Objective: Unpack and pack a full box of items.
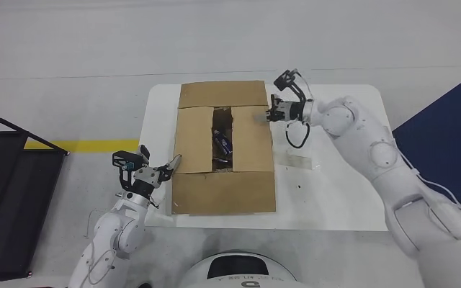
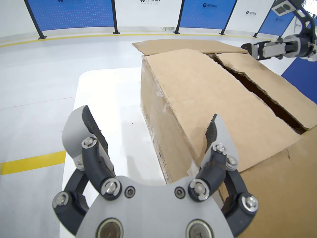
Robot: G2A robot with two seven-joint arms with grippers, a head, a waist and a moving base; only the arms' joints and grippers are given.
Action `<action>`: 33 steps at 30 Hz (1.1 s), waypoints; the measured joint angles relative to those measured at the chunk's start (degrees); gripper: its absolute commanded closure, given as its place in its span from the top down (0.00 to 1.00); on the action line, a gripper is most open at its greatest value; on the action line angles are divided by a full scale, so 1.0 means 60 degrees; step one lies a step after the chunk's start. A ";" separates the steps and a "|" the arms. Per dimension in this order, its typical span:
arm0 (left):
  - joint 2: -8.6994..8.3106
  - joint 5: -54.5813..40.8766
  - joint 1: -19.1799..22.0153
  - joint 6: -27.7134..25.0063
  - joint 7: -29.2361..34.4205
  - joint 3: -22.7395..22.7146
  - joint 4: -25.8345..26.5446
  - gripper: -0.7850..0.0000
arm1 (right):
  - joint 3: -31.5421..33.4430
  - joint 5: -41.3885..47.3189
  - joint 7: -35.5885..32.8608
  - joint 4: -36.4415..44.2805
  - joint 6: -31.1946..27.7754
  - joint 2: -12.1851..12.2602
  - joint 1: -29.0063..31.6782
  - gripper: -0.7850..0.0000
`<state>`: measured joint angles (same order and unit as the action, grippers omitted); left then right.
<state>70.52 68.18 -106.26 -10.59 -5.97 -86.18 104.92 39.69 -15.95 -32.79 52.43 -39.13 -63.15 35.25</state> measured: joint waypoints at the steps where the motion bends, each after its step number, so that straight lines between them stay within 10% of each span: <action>1: 0.0000 0.0000 0.0000 0.0000 0.0000 0.0000 0.0000 1.00 | -0.0074 0.0155 -0.0043 -0.0190 -0.0028 -0.0084 -0.0085 1.00; 19: 0.0000 0.0000 0.0000 0.0000 0.0000 0.0000 0.0000 1.00 | -0.0418 0.1426 0.1060 -0.2910 -0.3102 -0.1169 -0.0975 1.00; 33: 0.0005 -0.0070 0.0073 0.0064 0.0020 -0.0004 -0.0013 1.00 | 0.0397 0.2007 0.0757 -0.0673 -0.3146 -0.0517 -0.0168 1.00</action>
<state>70.55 67.76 -105.83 -10.20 -5.85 -86.21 104.83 42.08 -3.91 -28.25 48.39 -58.00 -66.25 34.24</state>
